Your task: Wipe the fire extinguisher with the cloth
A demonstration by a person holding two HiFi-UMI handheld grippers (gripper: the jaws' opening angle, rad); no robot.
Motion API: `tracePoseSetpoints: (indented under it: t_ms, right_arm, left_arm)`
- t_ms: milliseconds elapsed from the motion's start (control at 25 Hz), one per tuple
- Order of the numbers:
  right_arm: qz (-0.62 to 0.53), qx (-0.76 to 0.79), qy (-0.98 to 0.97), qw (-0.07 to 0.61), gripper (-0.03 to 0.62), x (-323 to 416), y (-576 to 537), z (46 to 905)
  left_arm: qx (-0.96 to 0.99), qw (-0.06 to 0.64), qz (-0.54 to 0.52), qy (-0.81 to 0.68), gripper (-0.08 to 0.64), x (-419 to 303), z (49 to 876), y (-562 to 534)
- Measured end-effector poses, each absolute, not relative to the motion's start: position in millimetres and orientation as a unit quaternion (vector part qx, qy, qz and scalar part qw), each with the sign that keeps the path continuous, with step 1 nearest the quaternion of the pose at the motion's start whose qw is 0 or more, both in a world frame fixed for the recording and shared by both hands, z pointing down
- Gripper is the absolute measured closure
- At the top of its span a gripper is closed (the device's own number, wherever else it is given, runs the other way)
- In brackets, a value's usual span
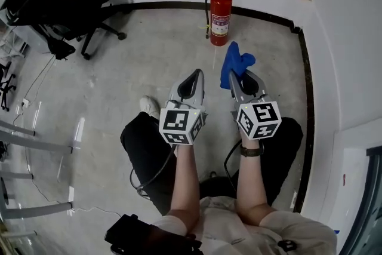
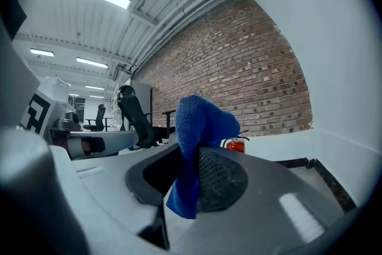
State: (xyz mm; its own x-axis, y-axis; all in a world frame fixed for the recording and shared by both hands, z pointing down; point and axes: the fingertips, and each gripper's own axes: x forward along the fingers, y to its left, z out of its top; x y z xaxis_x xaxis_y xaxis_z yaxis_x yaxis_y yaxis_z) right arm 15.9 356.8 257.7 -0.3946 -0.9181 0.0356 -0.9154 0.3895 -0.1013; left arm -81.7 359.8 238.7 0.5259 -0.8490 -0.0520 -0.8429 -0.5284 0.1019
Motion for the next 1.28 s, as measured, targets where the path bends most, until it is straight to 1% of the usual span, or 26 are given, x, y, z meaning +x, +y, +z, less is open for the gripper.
tracePoseSetpoints:
  t_ms: [160, 520, 920, 1120, 1280]
  right_arm:
    - [-0.046, -0.551, 0.833, 0.014, 0.520, 10.7, 309.0, 254.6]
    - [-0.024, -0.569, 0.822, -0.015, 0.518, 30.1, 191.7, 249.2]
    - [-0.002, -0.567, 0.823, -0.048, 0.518, 41.7, 88.9, 247.3]
    - [0.036, -0.538, 0.834, -0.119, 0.518, 41.6, 42.7, 280.5]
    - [-0.003, -0.585, 0.800, -0.132, 0.518, 65.3, -18.5, 309.9]
  left_arm:
    - [0.877, 0.023, -0.043, -0.478, 0.560, -82.5, 232.3, 303.6]
    - [0.887, 0.023, -0.059, -0.457, 0.560, -65.1, 224.5, 177.3]
    - [0.889, 0.012, -0.064, -0.453, 0.560, -56.6, 215.4, 67.0]
    - [0.884, 0.046, -0.059, -0.462, 0.560, -43.8, 253.5, 20.0]
    - [0.882, 0.044, -0.056, -0.465, 0.560, -41.3, 260.7, -10.1]
